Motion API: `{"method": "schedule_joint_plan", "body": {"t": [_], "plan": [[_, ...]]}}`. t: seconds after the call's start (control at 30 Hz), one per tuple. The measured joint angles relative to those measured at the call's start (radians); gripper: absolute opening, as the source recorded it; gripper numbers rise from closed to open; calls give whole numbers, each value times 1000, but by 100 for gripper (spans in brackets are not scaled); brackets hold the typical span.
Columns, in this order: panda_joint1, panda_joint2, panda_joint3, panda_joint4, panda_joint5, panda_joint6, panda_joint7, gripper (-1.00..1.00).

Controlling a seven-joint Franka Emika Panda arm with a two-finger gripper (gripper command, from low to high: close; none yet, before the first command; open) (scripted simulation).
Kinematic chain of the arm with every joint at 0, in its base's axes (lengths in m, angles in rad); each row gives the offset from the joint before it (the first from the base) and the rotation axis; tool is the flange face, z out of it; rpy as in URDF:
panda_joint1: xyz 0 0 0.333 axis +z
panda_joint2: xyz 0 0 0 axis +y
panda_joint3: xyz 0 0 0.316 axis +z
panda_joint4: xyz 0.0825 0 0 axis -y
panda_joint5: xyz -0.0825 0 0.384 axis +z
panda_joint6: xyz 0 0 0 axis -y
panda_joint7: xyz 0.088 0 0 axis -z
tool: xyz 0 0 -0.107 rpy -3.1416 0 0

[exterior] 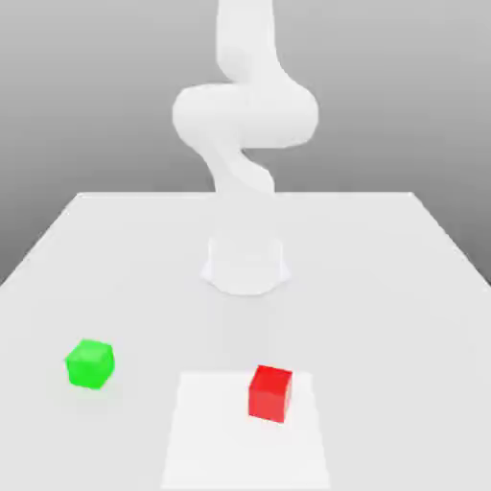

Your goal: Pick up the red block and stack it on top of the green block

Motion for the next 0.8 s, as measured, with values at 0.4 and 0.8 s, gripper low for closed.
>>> {"method": "schedule_joint_plan", "body": {"t": [0.4,0.8], "plan": [[7,446,58,-291,61,280,177,0],[20,890,56,-433,-74,604,400,0]]}}
